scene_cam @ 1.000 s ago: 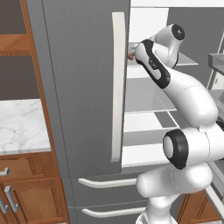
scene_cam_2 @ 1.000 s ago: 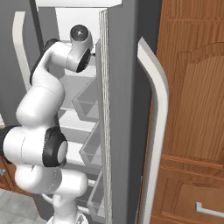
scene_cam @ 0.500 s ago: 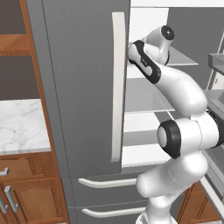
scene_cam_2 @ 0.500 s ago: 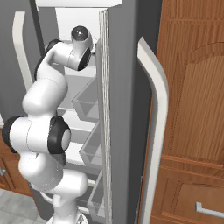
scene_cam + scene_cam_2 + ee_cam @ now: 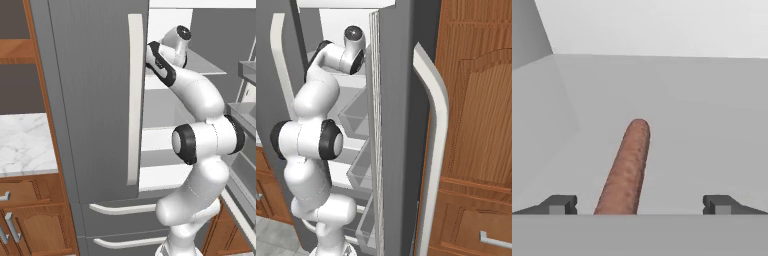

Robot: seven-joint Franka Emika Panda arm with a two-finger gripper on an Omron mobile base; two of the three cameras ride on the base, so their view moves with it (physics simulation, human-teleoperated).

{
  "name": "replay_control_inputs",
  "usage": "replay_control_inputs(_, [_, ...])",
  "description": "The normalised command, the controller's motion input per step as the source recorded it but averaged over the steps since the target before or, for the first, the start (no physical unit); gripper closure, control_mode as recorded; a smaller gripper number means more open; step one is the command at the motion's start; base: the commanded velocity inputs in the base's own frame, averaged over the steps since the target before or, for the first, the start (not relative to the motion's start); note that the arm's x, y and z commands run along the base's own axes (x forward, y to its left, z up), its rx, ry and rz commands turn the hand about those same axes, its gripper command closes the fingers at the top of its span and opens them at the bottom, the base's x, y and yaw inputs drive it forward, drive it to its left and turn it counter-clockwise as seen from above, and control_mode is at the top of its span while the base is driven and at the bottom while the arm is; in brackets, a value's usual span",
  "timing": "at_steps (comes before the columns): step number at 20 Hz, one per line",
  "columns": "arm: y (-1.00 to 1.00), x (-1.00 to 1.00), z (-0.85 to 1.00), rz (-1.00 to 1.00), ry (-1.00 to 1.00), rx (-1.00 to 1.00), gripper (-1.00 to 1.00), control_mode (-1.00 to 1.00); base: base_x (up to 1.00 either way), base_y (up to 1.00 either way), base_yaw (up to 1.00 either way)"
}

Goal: Retrieve the sausage and cheese from the fridge and place them on the cutting board on the counter.

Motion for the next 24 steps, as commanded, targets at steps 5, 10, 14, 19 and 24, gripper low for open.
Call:
replay_control_inputs(5, [0.00,0.28,-0.02,0.04,0.06,-0.01,-1.00,-1.00,0.00,0.00,0.00])
replay_control_inputs(10, [0.00,0.26,-0.09,0.01,0.00,-0.02,-1.00,-1.00,0.00,0.00,0.00])
replay_control_inputs(14, [0.00,0.21,-0.14,0.00,0.00,-0.04,-1.00,-1.00,0.00,0.00,0.00])
replay_control_inputs(19, [0.04,0.13,-0.23,0.00,0.00,-0.08,-1.00,-1.00,0.00,0.00,0.00])
replay_control_inputs(24, [0.07,0.21,-0.11,0.00,0.00,-0.04,-1.00,-1.00,0.00,0.00,0.00])
